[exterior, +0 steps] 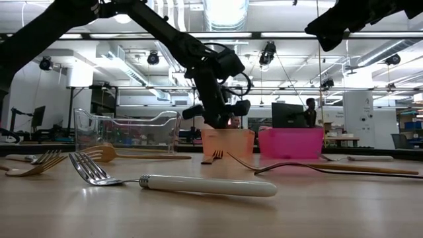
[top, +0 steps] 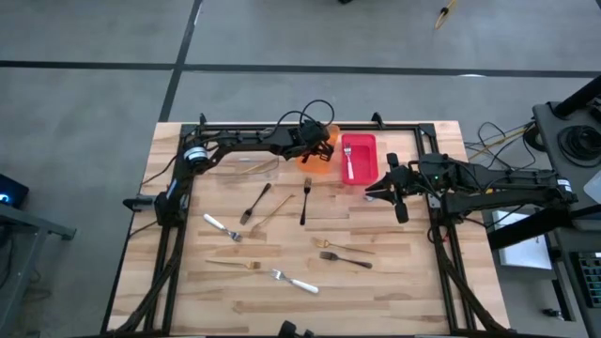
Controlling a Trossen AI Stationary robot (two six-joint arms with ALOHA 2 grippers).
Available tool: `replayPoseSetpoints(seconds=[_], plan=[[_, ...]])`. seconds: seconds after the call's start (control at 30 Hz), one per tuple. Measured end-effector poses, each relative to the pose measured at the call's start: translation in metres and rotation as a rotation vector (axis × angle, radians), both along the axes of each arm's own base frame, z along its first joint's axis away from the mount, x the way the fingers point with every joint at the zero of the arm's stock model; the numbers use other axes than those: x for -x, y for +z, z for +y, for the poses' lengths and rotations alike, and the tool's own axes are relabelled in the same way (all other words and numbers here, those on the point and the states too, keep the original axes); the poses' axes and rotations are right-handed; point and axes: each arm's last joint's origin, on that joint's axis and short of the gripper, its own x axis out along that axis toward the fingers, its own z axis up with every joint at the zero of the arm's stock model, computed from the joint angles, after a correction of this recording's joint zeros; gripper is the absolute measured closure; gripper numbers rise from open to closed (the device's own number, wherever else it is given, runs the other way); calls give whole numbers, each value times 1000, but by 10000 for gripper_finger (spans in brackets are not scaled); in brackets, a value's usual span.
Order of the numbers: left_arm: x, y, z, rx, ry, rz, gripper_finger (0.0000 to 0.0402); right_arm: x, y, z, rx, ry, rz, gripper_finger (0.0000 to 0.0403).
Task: Sort silverware by color (type)
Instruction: Put the black fork into the orange bin
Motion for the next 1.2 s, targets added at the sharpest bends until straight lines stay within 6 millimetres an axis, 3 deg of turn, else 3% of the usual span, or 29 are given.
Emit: replayPoseSetpoints(seconds=[1.2], plan=[[4, -3, -2, 26, 2, 51, 388, 0, 0, 0, 0, 0, 1, 360]])
